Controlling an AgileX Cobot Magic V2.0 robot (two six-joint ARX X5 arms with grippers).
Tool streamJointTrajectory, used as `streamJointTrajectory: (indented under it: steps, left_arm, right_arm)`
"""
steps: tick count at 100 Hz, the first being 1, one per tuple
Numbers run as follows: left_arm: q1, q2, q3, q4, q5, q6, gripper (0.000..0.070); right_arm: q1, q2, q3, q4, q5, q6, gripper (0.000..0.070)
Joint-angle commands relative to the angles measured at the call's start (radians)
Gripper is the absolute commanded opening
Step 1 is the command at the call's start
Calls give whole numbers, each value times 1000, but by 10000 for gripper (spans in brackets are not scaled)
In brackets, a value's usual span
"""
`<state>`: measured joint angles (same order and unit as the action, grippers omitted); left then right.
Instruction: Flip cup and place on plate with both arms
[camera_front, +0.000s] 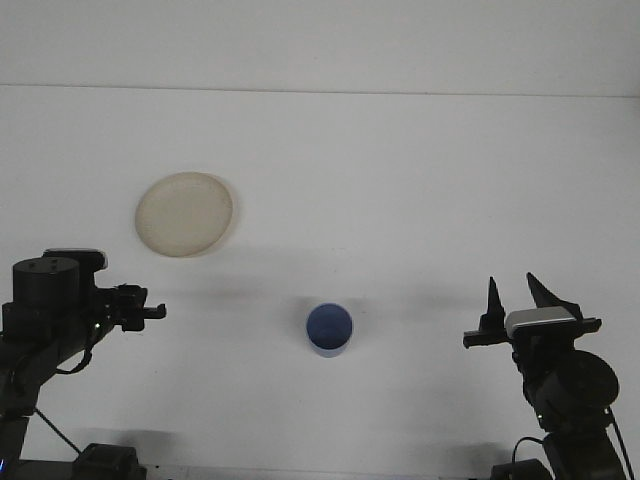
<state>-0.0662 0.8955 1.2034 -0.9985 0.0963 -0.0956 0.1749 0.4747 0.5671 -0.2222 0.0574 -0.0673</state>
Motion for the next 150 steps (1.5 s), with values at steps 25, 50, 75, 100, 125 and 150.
streamJointTrajectory:
  steps: [25, 50, 75, 100, 125, 150]
  left_arm:
    - [-47, 21, 21, -6, 14, 9, 581]
    - [-154, 134, 81, -3, 101, -4, 478]
    - [-378, 356, 172, 36, 101, -29, 460]
    - [-557, 600, 291, 82, 101, -29, 462]
    - [-661, 776, 391, 84, 98, -3, 462]
    - [-682, 904, 401, 82, 84, 5, 462]
  right_arm:
    - [0, 4, 4, 9, 3, 0, 377]
    - [0, 4, 4, 9, 3, 0, 377]
    - [0, 4, 4, 9, 3, 0, 377]
    - [0, 4, 4, 9, 3, 0, 377]
    - [0, 4, 4, 9, 3, 0, 377]
    - [0, 4, 4, 9, 3, 0, 377]
